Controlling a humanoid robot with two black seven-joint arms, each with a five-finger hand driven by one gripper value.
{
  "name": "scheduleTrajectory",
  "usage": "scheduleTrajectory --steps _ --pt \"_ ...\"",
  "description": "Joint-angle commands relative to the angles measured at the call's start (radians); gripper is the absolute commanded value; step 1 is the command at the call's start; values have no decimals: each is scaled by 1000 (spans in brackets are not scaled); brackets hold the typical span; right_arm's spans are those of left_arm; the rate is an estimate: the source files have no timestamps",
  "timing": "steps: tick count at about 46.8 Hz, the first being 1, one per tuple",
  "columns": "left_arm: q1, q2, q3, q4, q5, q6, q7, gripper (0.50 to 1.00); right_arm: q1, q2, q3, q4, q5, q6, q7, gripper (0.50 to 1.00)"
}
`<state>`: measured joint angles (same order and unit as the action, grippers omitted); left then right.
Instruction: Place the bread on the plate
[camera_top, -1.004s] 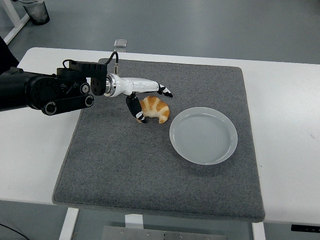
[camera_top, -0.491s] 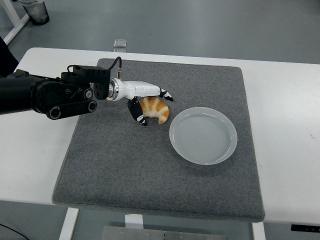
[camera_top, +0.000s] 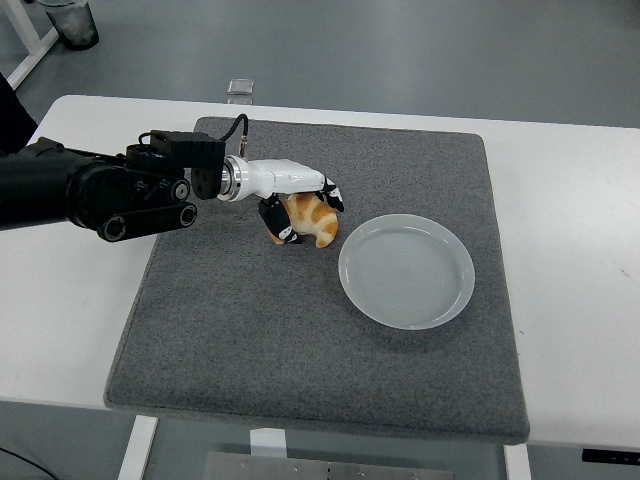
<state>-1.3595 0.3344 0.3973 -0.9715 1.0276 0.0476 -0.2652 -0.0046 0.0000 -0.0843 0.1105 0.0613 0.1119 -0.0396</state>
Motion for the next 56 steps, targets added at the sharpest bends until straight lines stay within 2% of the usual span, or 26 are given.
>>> scheduleTrajectory --steps 1,5,18,33,46,56 --pt "0 0 8 -1 14 1 -5 658 0 0 0 0 0 0 1 952" --pt "2 -3 9 -1 41 11 -8 500 0 0 0 0 0 0 0 952" --pt "22 -17 12 5 62 17 -8 500 0 0 0 0 0 0 0 952" --pt "-1 -17 5 7 60 28 -9 500 0 0 0 0 0 0 0 952" --pt "-88 0 2 -21 52 26 -12 500 0 0 0 0 0 0 0 952" --pt "-193 40 -11 -42 45 20 -17 500 0 0 0 0 0 0 1 952"
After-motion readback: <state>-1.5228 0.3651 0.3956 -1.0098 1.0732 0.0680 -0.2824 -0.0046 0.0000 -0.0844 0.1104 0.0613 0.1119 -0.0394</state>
